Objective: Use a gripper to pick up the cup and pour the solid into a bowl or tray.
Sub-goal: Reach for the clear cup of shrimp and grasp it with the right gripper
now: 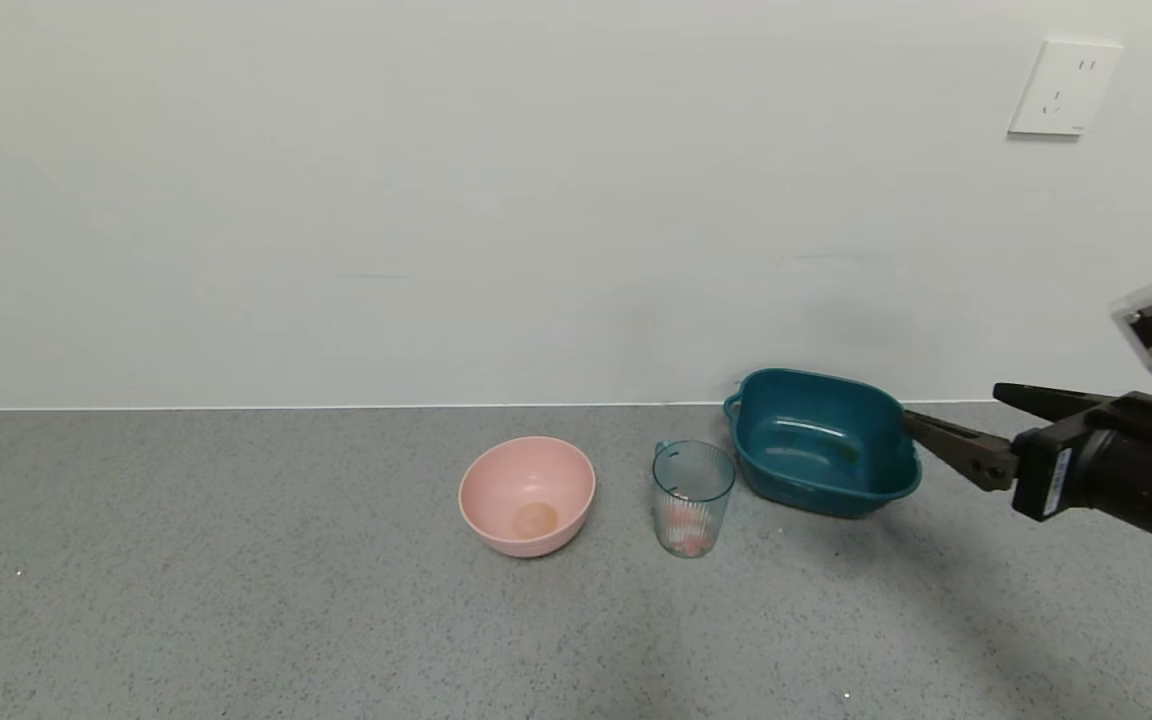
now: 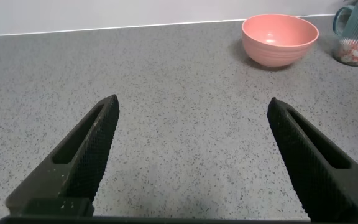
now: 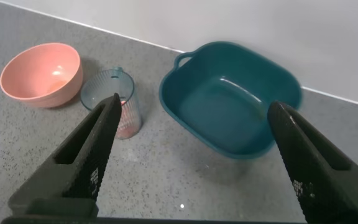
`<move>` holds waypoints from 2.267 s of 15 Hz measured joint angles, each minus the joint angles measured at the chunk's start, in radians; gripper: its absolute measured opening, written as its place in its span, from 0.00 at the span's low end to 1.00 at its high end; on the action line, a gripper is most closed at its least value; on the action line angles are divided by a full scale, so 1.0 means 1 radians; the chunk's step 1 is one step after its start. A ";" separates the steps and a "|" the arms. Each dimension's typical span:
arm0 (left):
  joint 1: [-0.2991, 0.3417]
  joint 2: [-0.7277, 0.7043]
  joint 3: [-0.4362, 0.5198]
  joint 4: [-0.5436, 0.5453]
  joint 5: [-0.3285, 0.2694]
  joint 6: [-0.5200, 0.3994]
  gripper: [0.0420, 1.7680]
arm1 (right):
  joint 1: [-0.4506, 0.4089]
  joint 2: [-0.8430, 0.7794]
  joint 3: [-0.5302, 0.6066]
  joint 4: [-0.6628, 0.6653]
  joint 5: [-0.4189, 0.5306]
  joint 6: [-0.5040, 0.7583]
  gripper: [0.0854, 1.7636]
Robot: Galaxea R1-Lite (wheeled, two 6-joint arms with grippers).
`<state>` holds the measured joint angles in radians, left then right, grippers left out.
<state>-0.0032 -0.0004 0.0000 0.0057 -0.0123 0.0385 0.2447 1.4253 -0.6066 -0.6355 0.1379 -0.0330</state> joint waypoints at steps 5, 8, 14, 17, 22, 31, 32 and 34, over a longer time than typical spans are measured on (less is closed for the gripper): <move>0.000 0.000 0.000 0.000 0.000 0.000 0.97 | 0.091 0.196 -0.013 -0.105 -0.003 0.029 0.97; 0.000 0.000 0.000 0.000 0.000 0.000 0.97 | 0.137 0.279 -0.013 -0.131 -0.001 0.036 0.97; 0.000 0.000 0.000 0.000 0.000 0.000 0.97 | 0.228 0.356 -0.019 -0.133 -0.003 0.060 0.97; 0.000 0.000 0.000 0.000 0.000 0.000 0.97 | 0.247 0.407 -0.023 -0.172 -0.004 0.060 0.97; 0.000 0.000 0.000 0.000 0.000 0.000 0.97 | 0.270 0.494 -0.033 -0.208 -0.002 0.060 0.97; 0.000 0.000 0.000 0.000 0.000 0.000 0.97 | 0.280 0.618 -0.139 -0.241 -0.001 0.059 0.97; 0.000 0.000 0.000 0.000 0.000 0.000 0.97 | 0.279 0.631 -0.156 -0.244 -0.002 0.059 0.97; 0.000 0.000 0.000 0.000 0.000 0.000 0.97 | 0.279 0.661 -0.190 -0.245 -0.002 0.059 0.97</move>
<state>-0.0032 -0.0004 0.0000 0.0057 -0.0123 0.0385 0.5234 2.0864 -0.7970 -0.8804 0.1355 0.0260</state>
